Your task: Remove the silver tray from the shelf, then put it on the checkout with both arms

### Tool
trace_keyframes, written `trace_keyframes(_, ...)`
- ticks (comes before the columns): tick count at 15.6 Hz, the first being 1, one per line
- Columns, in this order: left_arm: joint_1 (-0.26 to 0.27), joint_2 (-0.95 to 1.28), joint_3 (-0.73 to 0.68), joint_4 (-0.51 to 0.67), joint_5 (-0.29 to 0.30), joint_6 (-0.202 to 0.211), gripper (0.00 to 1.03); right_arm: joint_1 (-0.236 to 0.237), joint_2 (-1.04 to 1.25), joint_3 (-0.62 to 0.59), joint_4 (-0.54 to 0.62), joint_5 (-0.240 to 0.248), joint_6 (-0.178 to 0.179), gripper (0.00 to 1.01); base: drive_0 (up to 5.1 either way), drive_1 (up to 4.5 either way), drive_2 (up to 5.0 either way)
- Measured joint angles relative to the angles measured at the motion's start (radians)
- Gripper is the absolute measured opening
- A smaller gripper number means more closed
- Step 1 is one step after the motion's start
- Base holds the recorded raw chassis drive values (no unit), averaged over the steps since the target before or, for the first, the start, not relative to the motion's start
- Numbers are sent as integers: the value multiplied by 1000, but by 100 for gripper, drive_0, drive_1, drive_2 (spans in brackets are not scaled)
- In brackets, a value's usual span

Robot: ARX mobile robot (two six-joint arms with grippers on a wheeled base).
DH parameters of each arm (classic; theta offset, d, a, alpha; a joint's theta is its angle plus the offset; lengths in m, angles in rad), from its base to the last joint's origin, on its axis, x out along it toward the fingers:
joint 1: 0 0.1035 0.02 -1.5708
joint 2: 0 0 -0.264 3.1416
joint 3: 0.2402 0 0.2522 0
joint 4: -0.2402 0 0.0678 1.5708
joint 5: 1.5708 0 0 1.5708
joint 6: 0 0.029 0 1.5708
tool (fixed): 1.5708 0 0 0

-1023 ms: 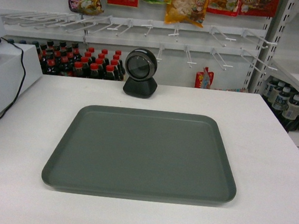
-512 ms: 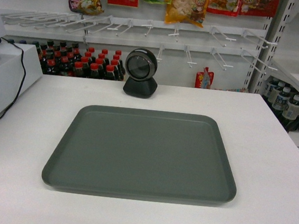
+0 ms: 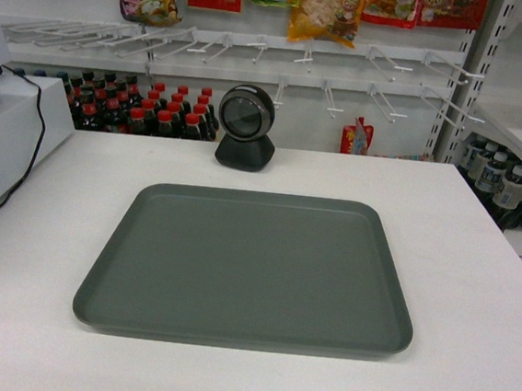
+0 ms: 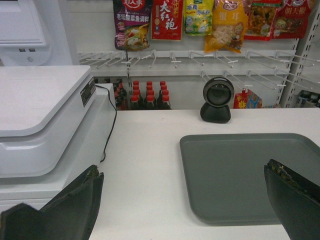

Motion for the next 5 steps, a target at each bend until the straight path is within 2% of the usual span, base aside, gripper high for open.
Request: trace_keyframes(5,0,0,0,0,0,0,98,0,0,0,0,0,0,98,0,0,0)
